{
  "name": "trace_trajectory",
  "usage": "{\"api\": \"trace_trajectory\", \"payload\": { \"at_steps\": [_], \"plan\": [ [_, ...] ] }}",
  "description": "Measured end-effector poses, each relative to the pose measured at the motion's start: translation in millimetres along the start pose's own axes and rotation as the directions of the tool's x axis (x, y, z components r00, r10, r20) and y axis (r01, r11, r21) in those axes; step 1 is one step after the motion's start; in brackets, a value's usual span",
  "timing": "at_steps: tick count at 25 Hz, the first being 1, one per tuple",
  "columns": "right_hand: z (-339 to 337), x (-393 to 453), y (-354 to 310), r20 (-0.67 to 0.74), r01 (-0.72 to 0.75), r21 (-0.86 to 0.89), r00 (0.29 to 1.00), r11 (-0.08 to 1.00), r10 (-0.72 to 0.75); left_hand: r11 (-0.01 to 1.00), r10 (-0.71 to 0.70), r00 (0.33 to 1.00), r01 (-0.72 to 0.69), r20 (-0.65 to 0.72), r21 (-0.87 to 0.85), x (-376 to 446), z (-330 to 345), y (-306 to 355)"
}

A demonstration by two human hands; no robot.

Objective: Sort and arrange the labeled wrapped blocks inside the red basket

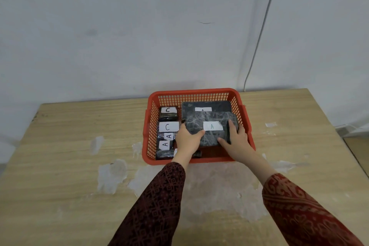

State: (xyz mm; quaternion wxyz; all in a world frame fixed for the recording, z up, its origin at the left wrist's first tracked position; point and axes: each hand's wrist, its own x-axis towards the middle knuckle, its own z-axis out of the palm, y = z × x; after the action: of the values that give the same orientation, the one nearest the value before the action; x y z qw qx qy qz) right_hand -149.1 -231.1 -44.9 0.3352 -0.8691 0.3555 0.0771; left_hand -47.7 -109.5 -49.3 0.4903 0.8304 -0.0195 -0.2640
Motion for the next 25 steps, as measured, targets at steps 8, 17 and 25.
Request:
{"api": "trace_trajectory", "payload": {
  "at_steps": [8, 17, 25],
  "plan": [
    [18, 12, 13, 0.039, 0.056, -0.268, 0.998, 0.962, -0.048, 0.991, -0.046, 0.998, 0.041, 0.035, 0.124, 22, 17, -22],
    [28, -9, 6, -0.207, 0.258, -0.287, 0.924, 0.923, -0.322, 0.755, 0.434, 0.893, -0.286, -0.122, 0.590, 11, 20, -24],
    [-5, -16, -17, 0.235, 0.287, -0.442, 0.951, 0.850, -0.199, 0.321, 0.306, 0.809, -0.583, 0.501, 0.746, -5, -41, -17]
  ]
}}
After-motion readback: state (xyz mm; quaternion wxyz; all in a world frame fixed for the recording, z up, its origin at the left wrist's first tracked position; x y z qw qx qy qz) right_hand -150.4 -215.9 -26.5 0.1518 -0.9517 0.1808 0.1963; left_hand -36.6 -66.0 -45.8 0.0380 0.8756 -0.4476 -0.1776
